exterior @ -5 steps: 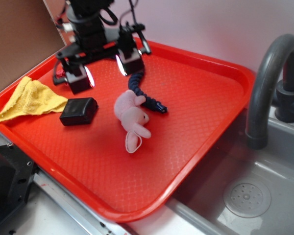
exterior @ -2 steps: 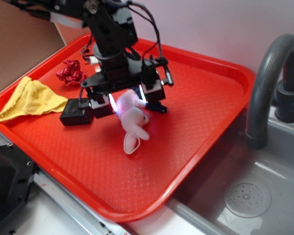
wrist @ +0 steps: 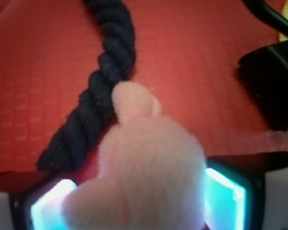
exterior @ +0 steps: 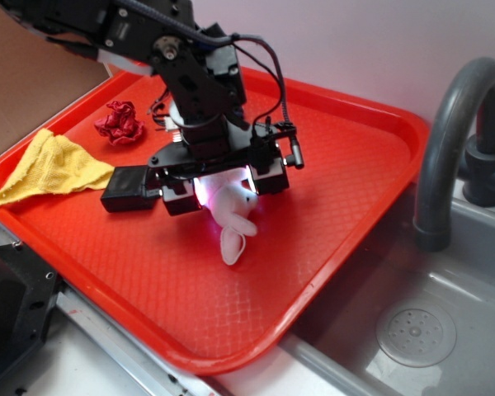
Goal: Grab the pink bunny.
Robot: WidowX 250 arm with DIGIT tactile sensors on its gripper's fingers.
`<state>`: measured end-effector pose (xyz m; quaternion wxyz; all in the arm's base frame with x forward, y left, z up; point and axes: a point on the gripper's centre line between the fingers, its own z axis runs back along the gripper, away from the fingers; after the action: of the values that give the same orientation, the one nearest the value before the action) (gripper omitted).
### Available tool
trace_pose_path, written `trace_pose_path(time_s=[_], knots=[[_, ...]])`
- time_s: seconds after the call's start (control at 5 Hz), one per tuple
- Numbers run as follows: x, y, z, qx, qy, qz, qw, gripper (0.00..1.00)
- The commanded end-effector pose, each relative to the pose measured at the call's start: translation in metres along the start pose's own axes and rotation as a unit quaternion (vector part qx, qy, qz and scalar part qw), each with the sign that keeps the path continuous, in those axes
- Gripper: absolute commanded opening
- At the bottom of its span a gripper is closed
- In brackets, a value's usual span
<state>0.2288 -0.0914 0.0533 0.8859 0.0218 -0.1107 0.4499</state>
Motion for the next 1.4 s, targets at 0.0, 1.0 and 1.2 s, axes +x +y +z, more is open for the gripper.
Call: trace_pose_path(time_s=[0.0, 1.0, 1.2], knots=[[0.007, 0.009, -0.012, 0.007, -0.011, 0.01, 1.0, 0.0], [0.053, 0.024, 0.131, -0.052, 0.036, -0.245, 0.967, 0.0], [0.059, 0.037, 0.156, -0.09, 0.03, -0.247, 0.964, 0.0]])
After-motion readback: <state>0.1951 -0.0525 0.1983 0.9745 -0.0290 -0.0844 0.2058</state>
